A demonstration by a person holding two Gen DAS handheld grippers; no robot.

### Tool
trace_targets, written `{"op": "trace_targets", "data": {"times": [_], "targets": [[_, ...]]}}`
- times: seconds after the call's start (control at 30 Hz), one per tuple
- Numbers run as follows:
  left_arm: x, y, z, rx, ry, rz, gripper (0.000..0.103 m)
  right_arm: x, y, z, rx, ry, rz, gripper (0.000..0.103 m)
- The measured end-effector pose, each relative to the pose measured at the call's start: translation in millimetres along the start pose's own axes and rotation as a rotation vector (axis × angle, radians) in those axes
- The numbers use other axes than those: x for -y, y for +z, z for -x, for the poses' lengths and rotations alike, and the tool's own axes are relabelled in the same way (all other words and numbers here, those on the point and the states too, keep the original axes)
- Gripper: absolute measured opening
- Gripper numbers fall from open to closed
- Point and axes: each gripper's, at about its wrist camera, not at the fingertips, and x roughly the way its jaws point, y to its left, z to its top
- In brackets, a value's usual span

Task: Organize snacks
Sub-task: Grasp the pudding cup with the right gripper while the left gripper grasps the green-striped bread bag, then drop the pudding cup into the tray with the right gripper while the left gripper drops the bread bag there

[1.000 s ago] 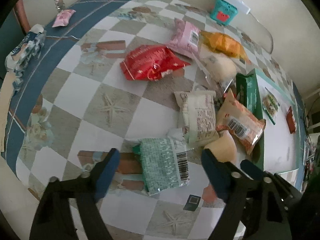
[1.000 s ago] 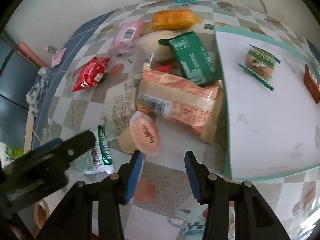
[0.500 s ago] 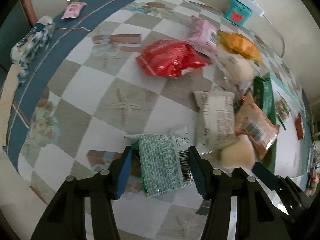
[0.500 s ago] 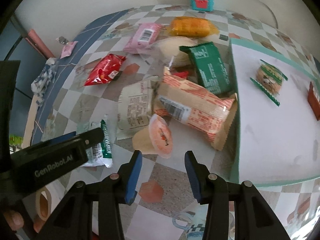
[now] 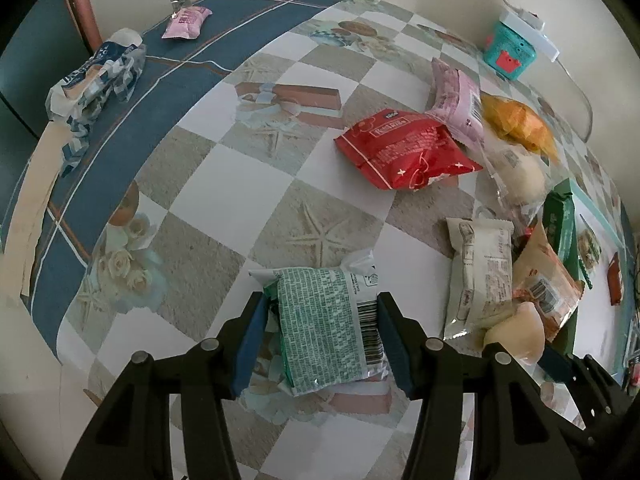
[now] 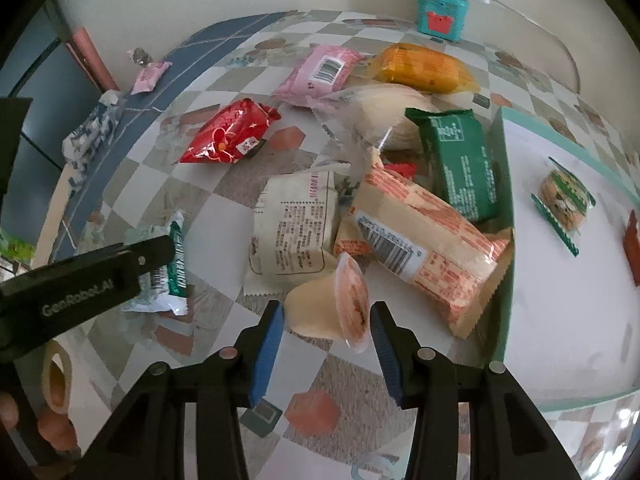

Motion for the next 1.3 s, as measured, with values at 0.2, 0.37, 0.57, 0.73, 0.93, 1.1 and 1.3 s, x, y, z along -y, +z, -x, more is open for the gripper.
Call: {"op": "trace_targets", "data": {"times": [0.2,0.37,0.57,0.73,0.93,1.1,1.3], "targets": [[10.7,3.4,-9.4,0.001,0.028,-0.030,0.058,-4.5,3.0,-9.5,-0.006,-0.028,0.012,0.049],[13.8,4.1,-18.5,0.002,0.052,-0.050,0.058,-6.0,3.3,-10.5,-0.005,-0.040,0.023,0.048],[16.1,-3.4,-13.3,0.001,0.065,-0.053,0.053,-3.4,0.8,-4.3,0.002,-0.026,0.008,0.046],[15.7,-8.1,-6.4,0.020,0.091,-0.041,0.052,1.7,-2.9,3.9,0.008,-0.010,0.007,0.044],[18.4,-3.1,0.8,0.028,0.121,-0.034,0.052,14.0,-6.3,17.8,0.025,0.046,-0.014,0.040],[23.8,9.5,7.3,0.039,0.114,-0.048,0.052,22.6,-8.2,16.6,0.010,0.073,-0.034,0.040],[16.6,17.5,37.5,0.098,0.147,-0.078,0.052,35.4,-10.4,28.9,0.034,0.117,-0.073,0.040]]}}
